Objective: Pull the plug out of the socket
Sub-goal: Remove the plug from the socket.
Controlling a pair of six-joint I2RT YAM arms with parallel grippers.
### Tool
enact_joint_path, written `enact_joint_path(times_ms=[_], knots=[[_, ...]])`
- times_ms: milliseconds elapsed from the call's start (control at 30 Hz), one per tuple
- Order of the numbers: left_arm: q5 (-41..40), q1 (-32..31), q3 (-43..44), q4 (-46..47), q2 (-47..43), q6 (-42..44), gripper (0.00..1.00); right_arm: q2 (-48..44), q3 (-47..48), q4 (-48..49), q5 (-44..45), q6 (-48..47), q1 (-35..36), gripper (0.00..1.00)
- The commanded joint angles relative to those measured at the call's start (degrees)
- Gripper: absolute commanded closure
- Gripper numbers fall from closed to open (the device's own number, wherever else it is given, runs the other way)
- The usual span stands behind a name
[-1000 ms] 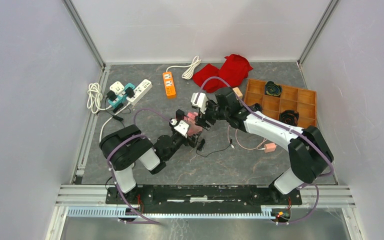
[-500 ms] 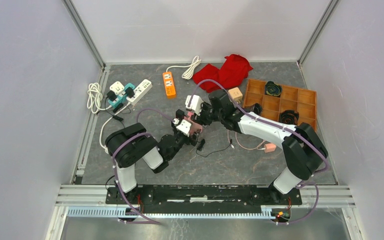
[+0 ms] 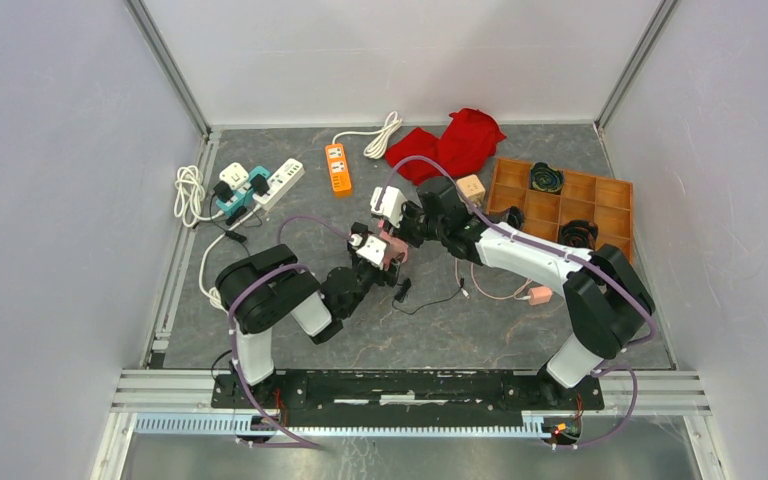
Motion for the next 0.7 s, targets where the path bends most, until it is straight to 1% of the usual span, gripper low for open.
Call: enact_joint_path(times_ms=[0, 33, 133, 267, 367, 500, 567, 667], knots=[[-2.65, -0.53, 1.85, 13.31, 0.91, -1.42, 0.2, 0.19, 2.21, 1.65, 0.27, 1.27, 0.19, 0.78], [-2.78, -0.55, 2.0, 13.29, 1.04, -1.62, 0.2, 0.19, 2.31, 1.58, 0.23, 1.38, 0.12, 0.83], [-3.13, -0.75, 2.43, 13.23, 1.43, -2.3, 0.19, -0.13, 2.38, 1.57, -0.28, 1.81, 0.16, 0.9], [-3.75, -0.98, 2.97, 13.28, 1.83, -2.75, 0.18, -1.11, 2.09, 1.74, -1.56, 2.57, 0.24, 0.97], [-4.01, -1.0, 3.19, 13.28, 1.91, -2.95, 0.21, -1.76, 1.81, 1.96, -2.38, 2.79, 0.22, 1.0], [-4.23, -1.01, 2.8, 13.3, 1.9, -3.26, 0.34, -1.92, 1.87, 1.49, -4.44, 3.26, 0.09, 1.0], [-4.12, -1.04, 2.4, 13.26, 1.89, -3.22, 0.46, -2.12, 2.07, 1.3, -5.42, 3.78, 0.1, 1.0], [-3.68, -1.08, 1.7, 13.29, 2.18, -3.24, 0.73, -2.6, 2.58, 0.98, -7.11, 4.65, 0.03, 1.0]])
